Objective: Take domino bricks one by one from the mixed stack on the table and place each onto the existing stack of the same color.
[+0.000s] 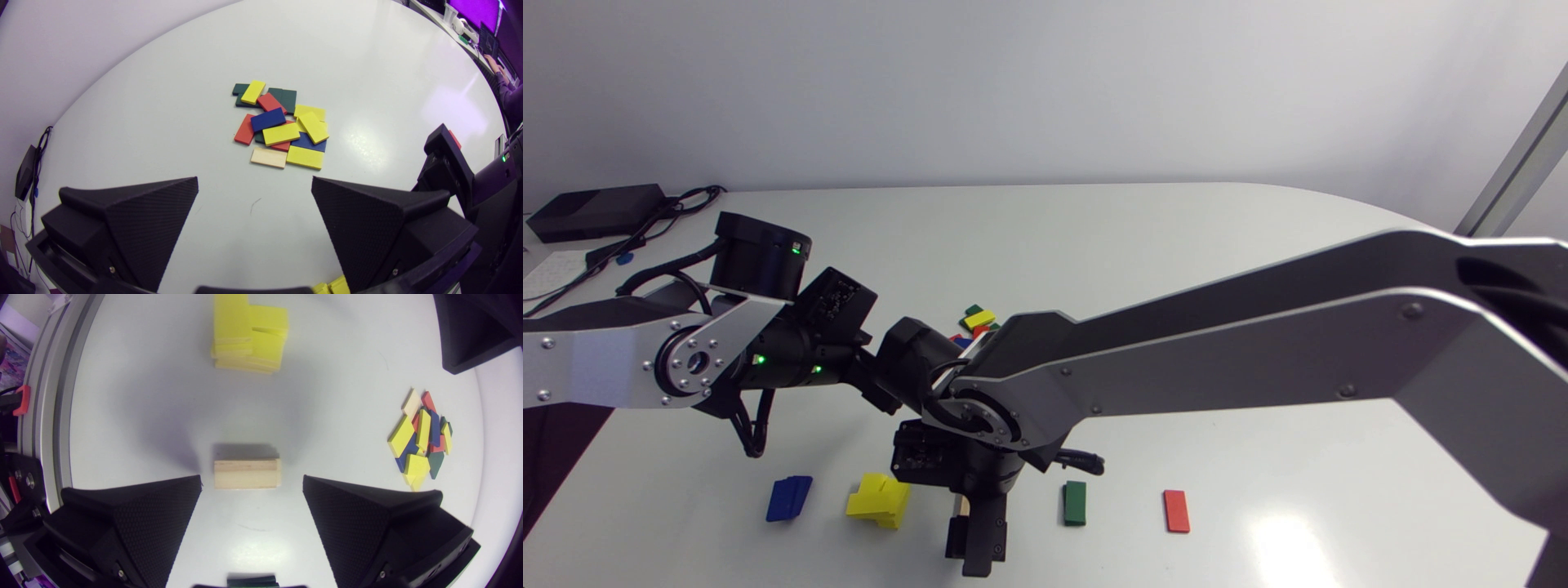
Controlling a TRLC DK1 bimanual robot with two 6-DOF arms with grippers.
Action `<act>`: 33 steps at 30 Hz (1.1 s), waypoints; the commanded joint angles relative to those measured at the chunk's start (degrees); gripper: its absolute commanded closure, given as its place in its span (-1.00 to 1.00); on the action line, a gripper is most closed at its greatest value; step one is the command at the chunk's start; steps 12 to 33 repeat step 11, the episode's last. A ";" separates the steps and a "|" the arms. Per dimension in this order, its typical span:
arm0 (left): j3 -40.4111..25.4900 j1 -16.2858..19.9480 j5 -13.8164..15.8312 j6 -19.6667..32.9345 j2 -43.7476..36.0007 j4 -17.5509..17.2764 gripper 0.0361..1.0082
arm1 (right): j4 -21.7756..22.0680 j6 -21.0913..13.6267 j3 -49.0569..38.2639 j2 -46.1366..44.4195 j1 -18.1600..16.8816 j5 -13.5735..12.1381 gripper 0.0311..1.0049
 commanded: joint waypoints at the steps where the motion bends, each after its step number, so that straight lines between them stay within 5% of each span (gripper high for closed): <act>1: -1.07 0.06 0.50 -1.15 -1.80 -0.59 -0.96 | -1.22 1.76 0.09 -3.67 -1.00 0.55 -0.88; 11: -0.19 -1.17 0.50 -1.15 -4.00 -3.41 -0.96 | -1.83 8.18 -2.46 -18.53 -9.61 -2.08 -0.90; 33: -0.19 -1.17 0.50 -1.15 -4.00 -3.41 -0.96 | -1.83 8.18 -2.46 -18.53 -9.61 -2.08 -0.90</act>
